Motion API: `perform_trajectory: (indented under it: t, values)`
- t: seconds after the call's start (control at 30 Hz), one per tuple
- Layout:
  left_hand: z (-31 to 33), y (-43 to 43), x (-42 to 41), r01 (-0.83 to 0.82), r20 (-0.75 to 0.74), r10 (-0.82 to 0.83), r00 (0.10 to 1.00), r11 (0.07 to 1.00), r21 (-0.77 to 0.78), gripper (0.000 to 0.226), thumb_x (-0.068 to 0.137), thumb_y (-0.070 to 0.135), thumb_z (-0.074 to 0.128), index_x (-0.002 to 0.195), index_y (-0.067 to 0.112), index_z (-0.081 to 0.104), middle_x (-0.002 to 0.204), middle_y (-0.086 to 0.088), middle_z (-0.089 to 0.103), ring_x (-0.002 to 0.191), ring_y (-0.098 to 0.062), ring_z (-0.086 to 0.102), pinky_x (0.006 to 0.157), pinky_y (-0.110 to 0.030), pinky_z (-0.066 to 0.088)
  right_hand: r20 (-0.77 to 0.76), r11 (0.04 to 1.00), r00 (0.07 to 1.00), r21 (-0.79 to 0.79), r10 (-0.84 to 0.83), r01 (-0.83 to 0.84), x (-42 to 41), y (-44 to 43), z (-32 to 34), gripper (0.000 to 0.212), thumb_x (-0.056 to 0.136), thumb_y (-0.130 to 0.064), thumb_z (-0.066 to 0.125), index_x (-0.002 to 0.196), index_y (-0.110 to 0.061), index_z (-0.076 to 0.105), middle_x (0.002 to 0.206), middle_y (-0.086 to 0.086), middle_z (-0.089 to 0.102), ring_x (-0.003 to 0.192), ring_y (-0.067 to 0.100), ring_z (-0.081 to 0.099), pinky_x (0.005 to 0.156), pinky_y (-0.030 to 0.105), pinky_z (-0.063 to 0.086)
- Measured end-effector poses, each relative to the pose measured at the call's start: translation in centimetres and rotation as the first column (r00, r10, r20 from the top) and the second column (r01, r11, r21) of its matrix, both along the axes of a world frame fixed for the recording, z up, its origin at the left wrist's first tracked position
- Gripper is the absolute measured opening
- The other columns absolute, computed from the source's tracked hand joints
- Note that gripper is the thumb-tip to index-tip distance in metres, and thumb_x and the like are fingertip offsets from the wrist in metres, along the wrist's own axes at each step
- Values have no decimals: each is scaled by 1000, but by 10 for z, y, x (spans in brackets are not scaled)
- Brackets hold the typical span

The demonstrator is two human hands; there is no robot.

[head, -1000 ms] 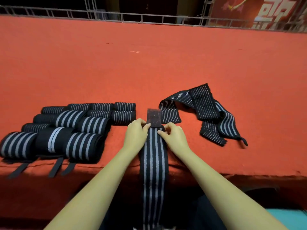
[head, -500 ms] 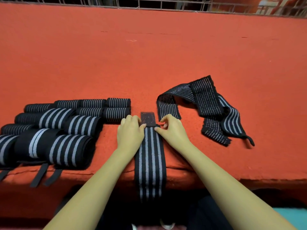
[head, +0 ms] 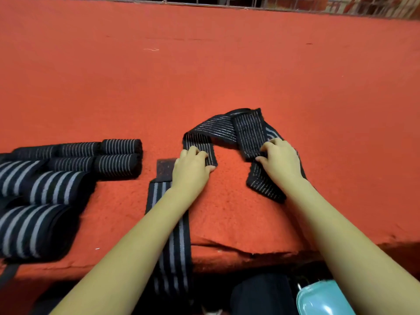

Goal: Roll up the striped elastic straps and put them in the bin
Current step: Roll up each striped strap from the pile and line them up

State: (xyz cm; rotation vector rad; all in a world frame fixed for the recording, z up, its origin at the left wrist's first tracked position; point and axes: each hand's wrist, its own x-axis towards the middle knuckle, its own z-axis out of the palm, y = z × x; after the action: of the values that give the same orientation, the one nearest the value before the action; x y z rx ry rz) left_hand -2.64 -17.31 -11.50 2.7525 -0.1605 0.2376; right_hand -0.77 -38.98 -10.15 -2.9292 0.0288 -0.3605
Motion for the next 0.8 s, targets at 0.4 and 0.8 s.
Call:
perform_trajectory:
  t: [0.4, 0.8]
  values:
    - [28, -29, -2, 66, -27, -85, 996, 904, -423, 45, 99, 49, 39, 70, 17, 51, 73, 1, 54, 76, -18, 52, 66, -31, 29, 105, 598, 953, 757, 286, -262, -34, 3, 26, 23, 88, -10, 66, 75, -21, 51, 72, -9, 48, 61, -3, 41, 63, 17, 35]
    - [22, -23, -40, 101, -17, -221, 975, 511, -854, 17, 92, 23, 62, 93, 6, 59, 84, -4, 67, 79, -14, 64, 69, -34, 52, 192, 272, 958, 930, 212, -246, -68, 27, 12, 36, 86, -2, 67, 116, -17, 53, 103, 0, 63, 88, 2, 59, 84, 19, 46]
